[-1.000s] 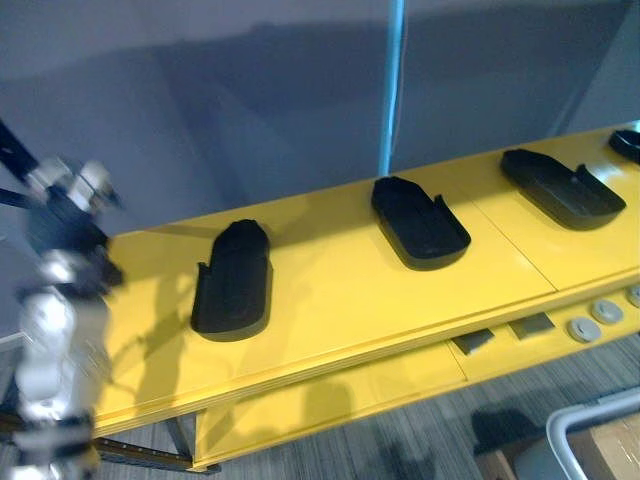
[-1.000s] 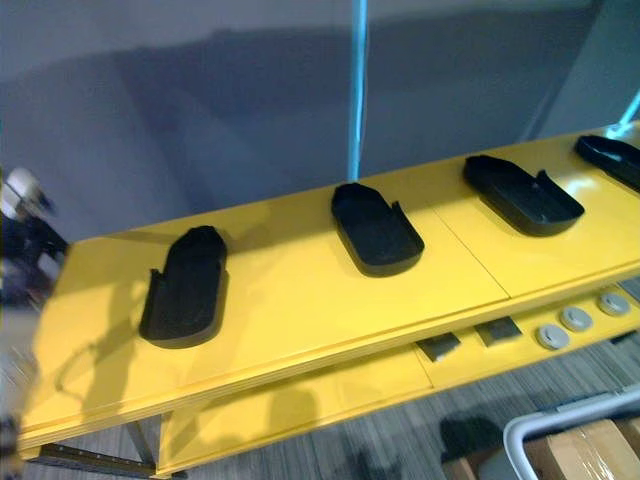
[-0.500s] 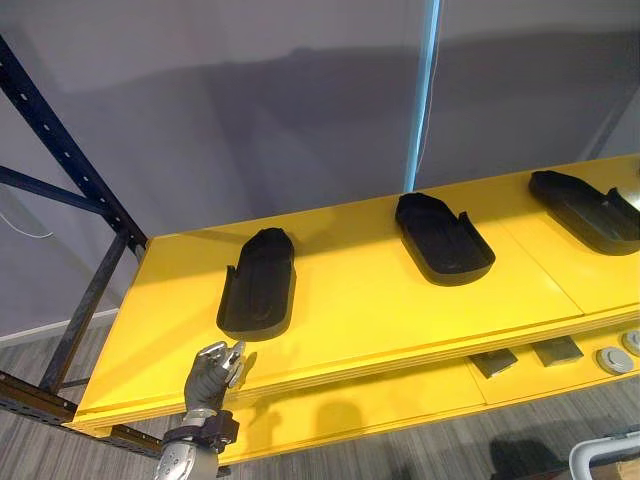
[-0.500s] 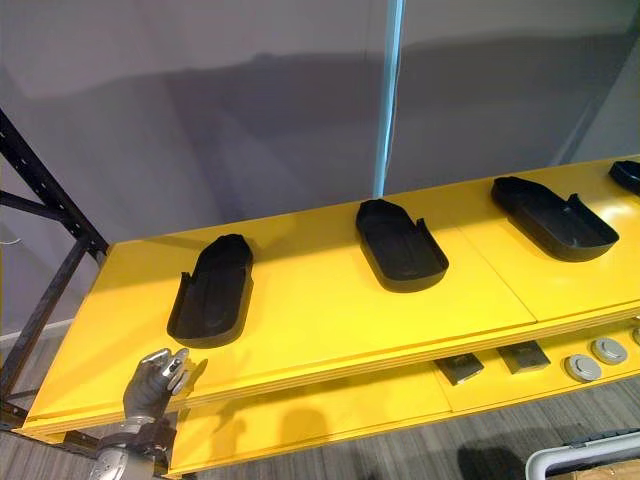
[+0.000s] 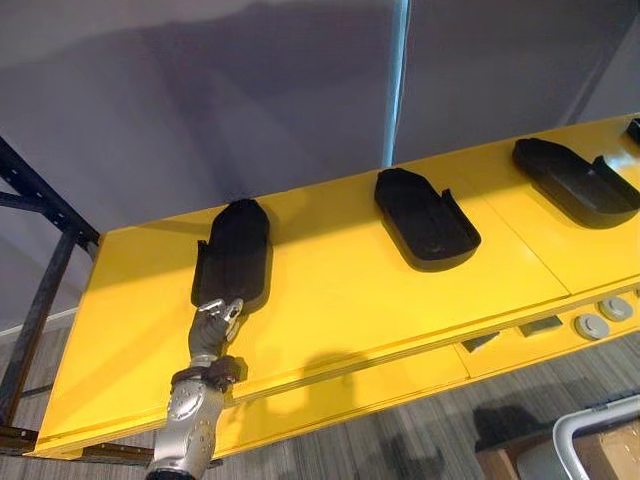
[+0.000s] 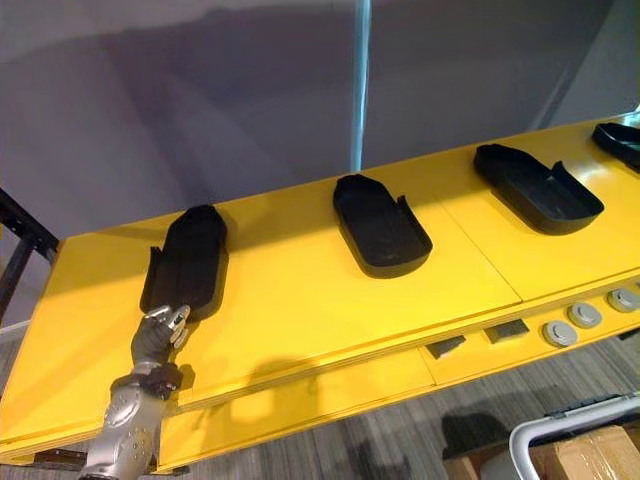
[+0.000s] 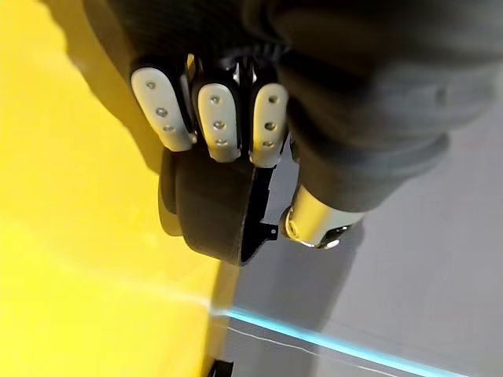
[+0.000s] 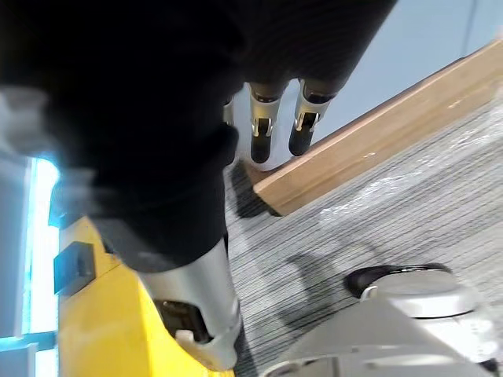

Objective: Walk over and take plastic housings, then place them on the shelf

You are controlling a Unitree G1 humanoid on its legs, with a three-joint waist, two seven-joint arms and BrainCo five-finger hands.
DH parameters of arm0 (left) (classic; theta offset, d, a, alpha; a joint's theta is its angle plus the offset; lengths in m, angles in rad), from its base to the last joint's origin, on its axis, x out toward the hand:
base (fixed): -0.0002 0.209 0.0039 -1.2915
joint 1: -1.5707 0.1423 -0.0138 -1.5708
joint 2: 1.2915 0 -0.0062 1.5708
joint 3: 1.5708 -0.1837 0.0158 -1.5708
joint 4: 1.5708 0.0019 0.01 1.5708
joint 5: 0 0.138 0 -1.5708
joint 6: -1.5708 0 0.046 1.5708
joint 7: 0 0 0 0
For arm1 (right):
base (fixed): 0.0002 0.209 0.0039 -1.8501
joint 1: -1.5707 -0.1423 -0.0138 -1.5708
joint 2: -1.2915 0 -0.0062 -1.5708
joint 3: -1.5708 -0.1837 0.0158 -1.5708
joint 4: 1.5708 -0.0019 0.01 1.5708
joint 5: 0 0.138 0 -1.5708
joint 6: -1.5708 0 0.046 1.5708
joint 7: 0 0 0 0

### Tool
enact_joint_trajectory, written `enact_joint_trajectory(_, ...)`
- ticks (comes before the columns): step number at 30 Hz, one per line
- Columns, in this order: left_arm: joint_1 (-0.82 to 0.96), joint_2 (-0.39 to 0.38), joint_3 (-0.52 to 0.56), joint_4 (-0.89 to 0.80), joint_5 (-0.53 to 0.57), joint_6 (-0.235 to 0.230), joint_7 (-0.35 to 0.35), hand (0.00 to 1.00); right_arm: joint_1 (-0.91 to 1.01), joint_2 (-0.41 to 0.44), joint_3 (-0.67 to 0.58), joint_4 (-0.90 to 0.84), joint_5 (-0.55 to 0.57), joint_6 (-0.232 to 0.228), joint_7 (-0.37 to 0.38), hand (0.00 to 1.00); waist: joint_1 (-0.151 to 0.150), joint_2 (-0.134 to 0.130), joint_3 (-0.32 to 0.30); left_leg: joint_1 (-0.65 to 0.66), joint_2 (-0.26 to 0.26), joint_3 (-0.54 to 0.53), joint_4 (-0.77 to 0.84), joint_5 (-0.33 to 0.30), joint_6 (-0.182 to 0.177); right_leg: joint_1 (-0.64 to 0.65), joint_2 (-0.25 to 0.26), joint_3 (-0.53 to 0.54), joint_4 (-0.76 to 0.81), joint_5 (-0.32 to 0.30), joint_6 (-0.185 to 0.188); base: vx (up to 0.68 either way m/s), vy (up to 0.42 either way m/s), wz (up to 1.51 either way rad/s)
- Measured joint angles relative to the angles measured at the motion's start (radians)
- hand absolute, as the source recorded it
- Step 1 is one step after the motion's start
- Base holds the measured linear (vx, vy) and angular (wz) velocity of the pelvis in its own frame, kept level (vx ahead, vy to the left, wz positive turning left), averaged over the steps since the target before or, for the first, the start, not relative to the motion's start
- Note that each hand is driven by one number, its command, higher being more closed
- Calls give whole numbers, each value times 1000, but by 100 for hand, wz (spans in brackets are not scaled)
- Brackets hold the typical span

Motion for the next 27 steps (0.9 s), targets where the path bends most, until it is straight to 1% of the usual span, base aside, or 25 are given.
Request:
enact_joint_trajectory(1, -1, 0, 4, 0, -10, -2, -1, 0, 0, 0, 0, 0, 0, 0, 3, 0, -4, 0, 4, 0, 0, 0, 0, 0, 0, 0, 0, 0, 0, 1, 0, 0, 0, 0)
enact_joint_trajectory(6, 3, 1, 9, -9, -59, -6, -20, 0, 0, 1, 0, 1, -1, 0, 7, 0, -10, 0, 6, 2, 0, -1, 0, 0, 0, 1, 0, 0, 1, 5, 0, -21, 10, 0)
enact_joint_trajectory(8, 69, -5, 7, -107, -73, -17, -20, 0, 1, 3, -3, 2, 0, 0, 5, 0, -12, 0, 6, 3, 0, -3, 0, 1, 0, 1, -1, 0, 2, 5, 1, -36, 17, 0)
enact_joint_trajectory(10, 164, -38, 6, -230, -89, -47, -20, 0, 1, 10, -6, 3, 0, 0, 3, 0, -8, 0, 6, 6, -1, -7, 0, 1, 0, 4, -1, -3, 0, 5, 1, -35, 12, 5)
enact_joint_trajectory(12, 233, -77, -2, -298, -61, -87, -14, 0, 1, 17, -7, 2, 0, 0, 0, 0, 0, 1, 5, 7, -1, -18, 0, 0, 0, 8, -1, -9, -2, 5, 1, -27, 6, 10)
enact_joint_trajectory(13, 281, -106, -19, -336, -37, -117, -11, 0, 2, 22, -7, 2, 1, 2, -6, 0, 12, 1, 5, 8, -1, -25, 0, 0, 0, 15, -1, -15, -3, 4, 2, -12, 6, 15)
enact_joint_trajectory(14, 328, -133, -40, -363, -11, -137, -10, 0, 1, 24, -7, 2, 1, 2, -10, 0, 22, 0, 4, 11, -2, -28, 0, 0, 0, 23, -1, -20, -6, 3, 2, -11, 8, 13)
enact_joint_trajectory(15, 348, -141, -51, -368, 11, -150, -3, 0, 1, 23, -6, 1, 2, 2, -12, 0, 30, 0, 1, 13, -2, -29, 1, 0, 0, 25, -1, -20, -10, 2, 0, 0, 0, 0)
enact_joint_trajectory(16, 381, -153, -62, -371, 67, -169, 15, 0, -2, 23, -6, -4, 10, 2, -26, 0, 50, -2, -4, 12, -1, -29, 18, -10, -1, 25, -2, -7, -12, 0, -1, -20, 25, -28)
enact_joint_trajectory(17, 414, -168, -60, -379, 91, -188, 32, 0, -8, 19, -6, -10, 22, 1, -37, 0, 71, -4, -4, 7, 8, -28, 78, -72, -18, 25, 0, 23, -13, -6, 9, -9, 28, -55)
enact_joint_trajectory(18, 430, -178, -58, -379, 107, -205, 49, 0, -11, 15, -4, -10, 22, 1, -44, 0, 88, -5, -4, 4, 7, -51, 128, -121, -31, 25, 3, 52, -13, -6, 10, 25, 30, -126)
enact_joint_trajectory(19, 472, -204, -54, -390, 125, -240, 81, 0, -24, 4, -1, -5, 22, 1, -55, 0, 118, -5, -6, 3, -12, -151, 222, -244, -36, 23, 20, 133, -11, -2, 4, 26, 21, -148)
enact_joint_trajectory(20, 490, -214, -50, -399, 127, -255, 96, 0, -28, 0, -1, -4, 22, 0, -60, 0, 129, -8, -8, 4, -25, -207, 266, -292, -31, 18, 35, 175, -7, -2, 4, 48, 43, -201)
enact_joint_trajectory(21, 509, -224, -51, -407, 150, -291, 122, 0, -36, -7, 0, 0, 32, 0, -74, 0, 139, -3, -29, 5, -47, -310, 339, -364, -5, -3, 70, 255, 13, 3, 0, 91, 79, -198)
enact_joint_trajectory(22, 499, -228, -53, -422, 170, -313, 147, 0, -45, -13, 0, 0, 59, 0, -85, 0, 143, -7, -47, 2, -55, -387, 400, -388, 26, -31, 101, 333, 33, 3, -5, 110, 82, -194)
enact_joint_trajectory(23, 483, -232, -57, -432, 188, -320, 161, 0, -51, -17, 0, -1, 69, 0, -87, 0, 147, -9, -51, -1, -59, -418, 427, -388, 26, -46, 111, 369, 47, 4, -6, 126, 61, -196)
enact_joint_trajectory(24, 442, -241, -72, -453, 213, -336, 188, 0, -58, -27, -1, -8, 90, -3, -93, 0, 146, -23, -60, -1, -68, -455, 469, -398, 26, -73, 126, 443, 73, 7, -8, 115, 44, -178)
enact_joint_trajectory(25, 381, -248, -92, -468, 228, -350, 206, 0, -55, -31, -5, -10, 119, -18, -105, 0, 126, -28, -59, 5, -66, -469, 502, -426, -1, -95, 145, 492, 102, 7, -7, 105, 77, -165)
enact_joint_trajectory(26, 344, -251, -103, -468, 238, -354, 214, 0, -53, -32, -11, -11, 134, -25, -113, 0, 117, -27, -60, 10, -62, -466, 516, -441, -4, -107, 156, 513, 118, 7, -7, 69, 149, -138)
enact_joint_trajectory(27, 270, -252, -125, -464, 262, -354, 234, 0, -49, -22, -30, -18, 152, -40, -127, 0, 95, -29, -58, 31, -53, -454, 534, -471, -15, -127, 181, 544, 153, 7, -6, 3, 178, -142)
